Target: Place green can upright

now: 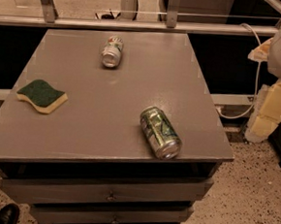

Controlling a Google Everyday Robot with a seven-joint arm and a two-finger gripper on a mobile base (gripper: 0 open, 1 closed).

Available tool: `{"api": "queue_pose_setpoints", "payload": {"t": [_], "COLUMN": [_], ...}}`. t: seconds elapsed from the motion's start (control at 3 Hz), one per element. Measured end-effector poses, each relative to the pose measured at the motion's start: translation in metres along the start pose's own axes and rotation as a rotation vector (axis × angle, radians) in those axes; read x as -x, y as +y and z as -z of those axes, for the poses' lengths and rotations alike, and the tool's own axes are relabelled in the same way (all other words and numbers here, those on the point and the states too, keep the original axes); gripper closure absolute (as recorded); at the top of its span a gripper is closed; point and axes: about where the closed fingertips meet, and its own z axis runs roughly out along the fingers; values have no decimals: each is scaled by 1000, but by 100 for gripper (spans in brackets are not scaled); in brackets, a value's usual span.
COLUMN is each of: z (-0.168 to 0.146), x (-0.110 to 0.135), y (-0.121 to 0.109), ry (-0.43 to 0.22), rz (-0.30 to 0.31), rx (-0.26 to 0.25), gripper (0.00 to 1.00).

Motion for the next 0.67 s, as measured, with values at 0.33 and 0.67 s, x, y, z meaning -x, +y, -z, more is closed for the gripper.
{"api": "queue_pose_setpoints", "payload": {"t": [0.33,0.67], "z": [0,-13], "x": [0,17], "y": [0,4], "ry": [0,-32], "rz": [0,-56], "rx": [0,3], "gripper": [0,0]}}
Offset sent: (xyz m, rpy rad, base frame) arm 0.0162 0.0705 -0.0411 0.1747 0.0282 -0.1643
